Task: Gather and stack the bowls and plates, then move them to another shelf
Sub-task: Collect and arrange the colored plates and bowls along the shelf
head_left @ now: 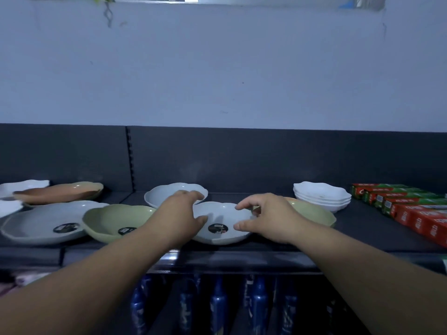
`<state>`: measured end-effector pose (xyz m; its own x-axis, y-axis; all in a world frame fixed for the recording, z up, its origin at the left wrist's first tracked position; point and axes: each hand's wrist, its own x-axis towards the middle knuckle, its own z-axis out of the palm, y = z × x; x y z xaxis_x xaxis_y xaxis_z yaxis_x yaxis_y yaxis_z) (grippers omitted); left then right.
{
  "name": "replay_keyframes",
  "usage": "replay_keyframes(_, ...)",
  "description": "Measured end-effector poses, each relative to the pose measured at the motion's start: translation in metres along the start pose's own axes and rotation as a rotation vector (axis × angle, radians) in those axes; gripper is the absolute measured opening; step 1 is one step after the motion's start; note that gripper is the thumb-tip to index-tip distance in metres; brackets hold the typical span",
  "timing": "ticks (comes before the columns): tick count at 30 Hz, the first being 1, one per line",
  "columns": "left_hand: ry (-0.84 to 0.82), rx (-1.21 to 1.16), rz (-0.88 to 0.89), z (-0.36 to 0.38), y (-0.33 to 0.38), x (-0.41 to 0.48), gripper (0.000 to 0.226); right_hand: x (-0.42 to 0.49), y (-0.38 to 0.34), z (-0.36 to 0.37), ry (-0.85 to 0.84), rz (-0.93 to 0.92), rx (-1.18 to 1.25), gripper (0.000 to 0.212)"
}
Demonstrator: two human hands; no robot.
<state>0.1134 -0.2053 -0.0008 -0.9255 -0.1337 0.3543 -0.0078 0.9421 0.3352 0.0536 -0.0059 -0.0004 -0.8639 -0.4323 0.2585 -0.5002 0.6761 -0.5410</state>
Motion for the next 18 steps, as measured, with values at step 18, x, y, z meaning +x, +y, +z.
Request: replay_keyframes(18,-0.091,0.027,0.099,-0.031,-0.082,-0.016,0.055,-0.001,-0.061,0.070,-0.031,0.270,-0.033,0.007)
